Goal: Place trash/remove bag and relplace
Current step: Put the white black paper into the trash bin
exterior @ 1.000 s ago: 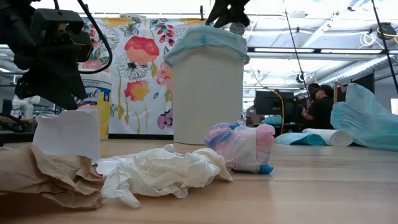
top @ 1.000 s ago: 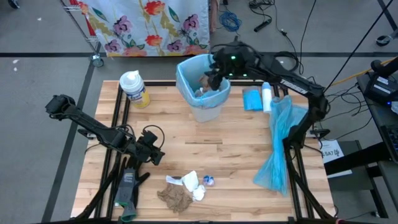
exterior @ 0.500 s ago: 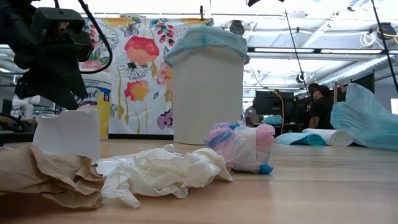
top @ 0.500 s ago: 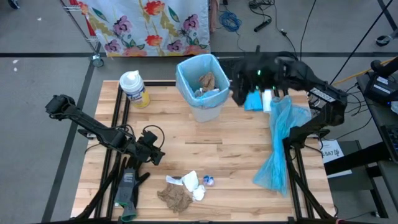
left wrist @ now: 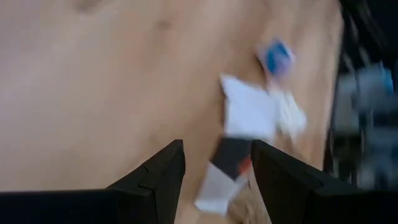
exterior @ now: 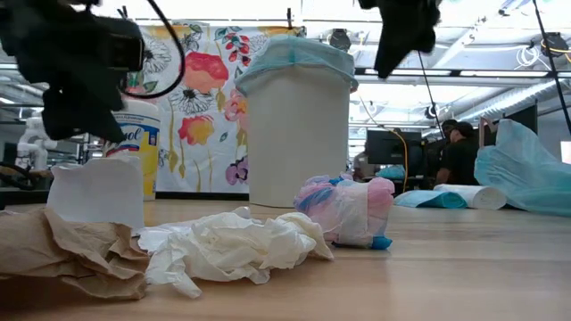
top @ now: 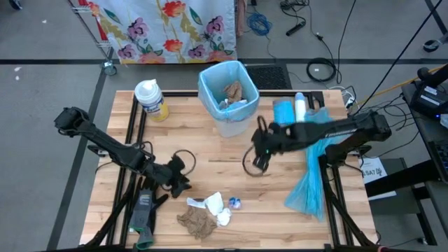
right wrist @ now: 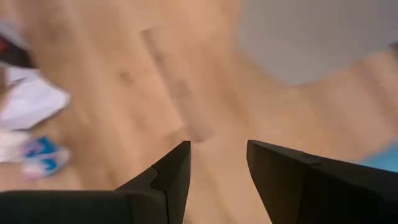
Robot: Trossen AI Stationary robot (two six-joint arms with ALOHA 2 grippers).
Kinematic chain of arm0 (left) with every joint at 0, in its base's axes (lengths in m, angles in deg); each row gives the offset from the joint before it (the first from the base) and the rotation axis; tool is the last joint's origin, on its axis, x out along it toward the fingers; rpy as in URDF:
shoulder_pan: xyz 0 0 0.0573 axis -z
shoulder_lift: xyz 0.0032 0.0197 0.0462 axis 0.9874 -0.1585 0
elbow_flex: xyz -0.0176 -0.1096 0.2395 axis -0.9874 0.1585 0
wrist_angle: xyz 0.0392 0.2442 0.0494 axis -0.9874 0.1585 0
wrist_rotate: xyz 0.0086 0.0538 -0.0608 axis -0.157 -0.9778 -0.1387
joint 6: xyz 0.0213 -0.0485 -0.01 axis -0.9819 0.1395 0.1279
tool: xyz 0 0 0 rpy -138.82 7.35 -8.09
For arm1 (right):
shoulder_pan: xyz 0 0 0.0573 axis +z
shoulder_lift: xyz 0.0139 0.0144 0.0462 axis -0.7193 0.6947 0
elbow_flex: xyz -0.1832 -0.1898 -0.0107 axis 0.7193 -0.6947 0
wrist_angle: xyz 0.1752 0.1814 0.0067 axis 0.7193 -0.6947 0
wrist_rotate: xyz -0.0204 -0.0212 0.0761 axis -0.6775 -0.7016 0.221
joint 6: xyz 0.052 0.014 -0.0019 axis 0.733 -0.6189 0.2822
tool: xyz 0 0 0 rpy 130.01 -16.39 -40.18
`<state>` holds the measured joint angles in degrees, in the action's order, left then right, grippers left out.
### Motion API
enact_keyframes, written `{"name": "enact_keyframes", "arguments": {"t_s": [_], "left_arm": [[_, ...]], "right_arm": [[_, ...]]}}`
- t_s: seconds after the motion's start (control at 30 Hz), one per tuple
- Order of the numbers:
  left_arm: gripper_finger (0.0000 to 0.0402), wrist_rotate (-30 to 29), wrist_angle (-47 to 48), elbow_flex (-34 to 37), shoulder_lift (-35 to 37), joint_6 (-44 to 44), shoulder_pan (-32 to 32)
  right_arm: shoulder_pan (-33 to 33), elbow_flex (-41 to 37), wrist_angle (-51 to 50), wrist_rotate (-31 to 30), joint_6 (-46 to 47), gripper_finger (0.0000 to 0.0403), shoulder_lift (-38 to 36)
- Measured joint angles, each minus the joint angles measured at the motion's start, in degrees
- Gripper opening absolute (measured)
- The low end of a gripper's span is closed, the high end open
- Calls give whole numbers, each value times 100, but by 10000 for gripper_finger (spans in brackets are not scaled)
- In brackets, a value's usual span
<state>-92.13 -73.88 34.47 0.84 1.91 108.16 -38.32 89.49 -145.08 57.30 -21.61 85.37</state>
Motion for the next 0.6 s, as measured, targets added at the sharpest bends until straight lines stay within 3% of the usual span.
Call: {"name": "enact_keyframes", "arguments": {"t_s": [0.13, 0.23, 0.6], "left_arm": [[187, 657, -63, -96, -303, -1017, 134], [187, 797, -67, -159, -473, -1514, 191], [186, 777, -43, -622, -1316, -3747, 366]], "right_arm": [[414, -934, 1153, 293, 672, 148, 0], [687, -1446, 1790, 394, 1250, 148, 0], [1518, -2424, 2273, 396, 2834, 148, -2]]}}
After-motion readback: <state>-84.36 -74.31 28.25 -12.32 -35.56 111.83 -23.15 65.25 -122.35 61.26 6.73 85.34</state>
